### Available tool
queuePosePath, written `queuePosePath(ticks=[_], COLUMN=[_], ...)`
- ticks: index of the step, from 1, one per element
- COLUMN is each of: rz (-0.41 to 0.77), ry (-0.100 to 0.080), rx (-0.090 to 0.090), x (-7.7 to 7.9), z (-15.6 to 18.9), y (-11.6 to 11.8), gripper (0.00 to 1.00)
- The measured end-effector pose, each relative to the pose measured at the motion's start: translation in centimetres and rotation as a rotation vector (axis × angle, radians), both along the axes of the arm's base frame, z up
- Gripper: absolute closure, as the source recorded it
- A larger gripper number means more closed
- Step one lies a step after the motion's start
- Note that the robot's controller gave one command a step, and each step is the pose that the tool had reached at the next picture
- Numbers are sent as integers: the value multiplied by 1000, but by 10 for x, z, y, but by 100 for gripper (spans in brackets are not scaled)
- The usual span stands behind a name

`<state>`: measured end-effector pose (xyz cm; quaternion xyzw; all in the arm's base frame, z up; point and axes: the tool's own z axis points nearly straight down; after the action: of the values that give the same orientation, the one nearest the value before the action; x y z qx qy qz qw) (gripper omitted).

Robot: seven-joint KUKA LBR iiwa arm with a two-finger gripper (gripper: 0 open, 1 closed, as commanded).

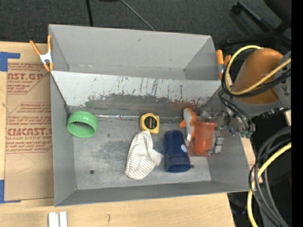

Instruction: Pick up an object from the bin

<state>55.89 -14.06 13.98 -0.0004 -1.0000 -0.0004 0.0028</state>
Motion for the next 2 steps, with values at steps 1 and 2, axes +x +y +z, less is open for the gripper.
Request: queuePosePath(ticks=[1,2], rz=[1,-25], ry=[-7,-35], rx=[-1,9], x=[2,6], z=[4,-53], y=[0,9], gripper=[0,100])
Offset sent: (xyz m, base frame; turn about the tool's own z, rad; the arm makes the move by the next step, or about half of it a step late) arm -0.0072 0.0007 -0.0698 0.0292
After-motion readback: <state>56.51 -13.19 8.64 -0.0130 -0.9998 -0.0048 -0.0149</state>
